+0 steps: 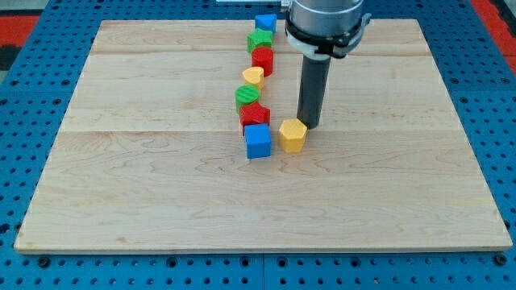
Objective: Slightly touch the green circle which is close to the yellow heart
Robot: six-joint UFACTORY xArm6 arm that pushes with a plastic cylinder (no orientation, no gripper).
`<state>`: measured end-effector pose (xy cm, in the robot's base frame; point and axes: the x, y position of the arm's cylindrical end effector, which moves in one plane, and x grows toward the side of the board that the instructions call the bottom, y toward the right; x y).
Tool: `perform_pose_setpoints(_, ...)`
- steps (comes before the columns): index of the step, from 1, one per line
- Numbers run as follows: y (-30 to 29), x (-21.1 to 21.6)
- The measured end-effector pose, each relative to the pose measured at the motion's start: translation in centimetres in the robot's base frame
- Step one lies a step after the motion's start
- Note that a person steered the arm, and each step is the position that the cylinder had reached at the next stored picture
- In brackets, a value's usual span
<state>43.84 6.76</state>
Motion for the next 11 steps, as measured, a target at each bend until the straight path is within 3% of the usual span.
perform_pose_setpoints(1,0.0,2.5)
perform_pose_setpoints(3,0.3,2.9)
perform_pose_setpoints(5,-1.8,0.2)
perform_pose_setpoints(9,-1.1,7.7)
perform_pose_setpoints(11,-2.5,7.7)
